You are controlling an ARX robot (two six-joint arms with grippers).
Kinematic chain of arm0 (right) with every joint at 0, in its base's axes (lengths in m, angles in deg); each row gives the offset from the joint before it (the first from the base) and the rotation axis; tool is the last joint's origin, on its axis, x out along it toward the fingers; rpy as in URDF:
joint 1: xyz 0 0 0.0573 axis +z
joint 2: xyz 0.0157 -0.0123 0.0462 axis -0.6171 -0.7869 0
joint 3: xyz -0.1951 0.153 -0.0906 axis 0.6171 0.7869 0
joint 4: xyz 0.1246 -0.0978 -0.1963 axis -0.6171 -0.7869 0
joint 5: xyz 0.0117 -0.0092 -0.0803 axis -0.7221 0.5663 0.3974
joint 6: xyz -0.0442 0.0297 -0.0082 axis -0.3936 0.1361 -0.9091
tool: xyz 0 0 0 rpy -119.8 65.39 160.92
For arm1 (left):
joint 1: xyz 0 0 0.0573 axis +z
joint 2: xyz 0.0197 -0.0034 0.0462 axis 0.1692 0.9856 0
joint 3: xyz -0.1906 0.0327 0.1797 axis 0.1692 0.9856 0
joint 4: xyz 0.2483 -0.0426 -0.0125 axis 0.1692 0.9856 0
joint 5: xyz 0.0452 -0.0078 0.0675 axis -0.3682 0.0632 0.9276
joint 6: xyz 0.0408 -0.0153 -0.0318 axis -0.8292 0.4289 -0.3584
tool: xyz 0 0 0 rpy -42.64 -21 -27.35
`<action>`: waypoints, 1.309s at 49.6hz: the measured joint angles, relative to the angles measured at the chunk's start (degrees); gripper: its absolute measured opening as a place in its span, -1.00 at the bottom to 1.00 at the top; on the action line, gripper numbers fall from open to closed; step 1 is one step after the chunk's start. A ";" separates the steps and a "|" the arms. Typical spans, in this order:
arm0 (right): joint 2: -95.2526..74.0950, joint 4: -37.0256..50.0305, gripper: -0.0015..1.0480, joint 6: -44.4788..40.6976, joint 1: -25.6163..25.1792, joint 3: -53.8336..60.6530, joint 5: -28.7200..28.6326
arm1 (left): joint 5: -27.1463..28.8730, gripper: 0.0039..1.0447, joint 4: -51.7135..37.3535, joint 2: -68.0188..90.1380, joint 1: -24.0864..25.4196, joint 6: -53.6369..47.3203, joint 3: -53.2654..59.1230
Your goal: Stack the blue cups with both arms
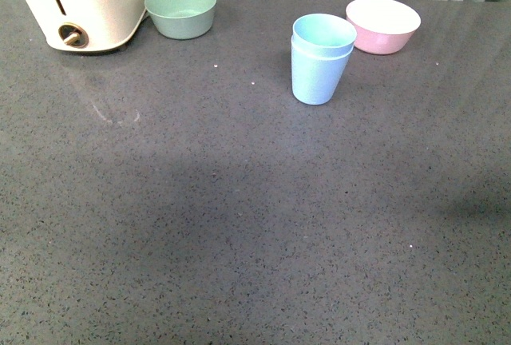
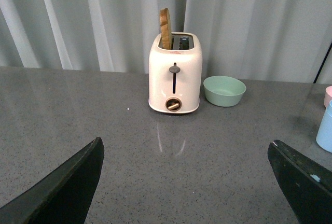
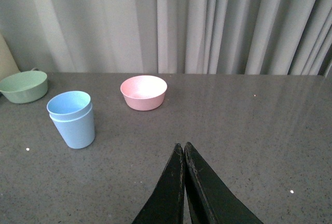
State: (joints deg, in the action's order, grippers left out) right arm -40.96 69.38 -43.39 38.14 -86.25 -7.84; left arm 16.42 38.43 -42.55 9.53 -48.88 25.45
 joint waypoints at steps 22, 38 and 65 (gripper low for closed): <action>8.96 -8.74 -0.96 0.00 0.00 0.00 0.02 | 0.00 0.84 0.00 0.00 0.00 0.02 0.00; 20.31 -20.59 -0.96 0.00 0.00 -0.04 0.04 | 0.00 0.84 0.00 0.00 0.00 0.00 0.00; 20.50 -20.68 0.30 -0.02 0.00 -0.04 0.04 | 0.00 0.84 0.00 0.00 0.00 0.02 0.00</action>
State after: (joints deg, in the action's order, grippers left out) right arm -20.46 48.70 -43.42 38.14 -86.30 -7.79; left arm 16.42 38.43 -42.55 9.53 -48.86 25.45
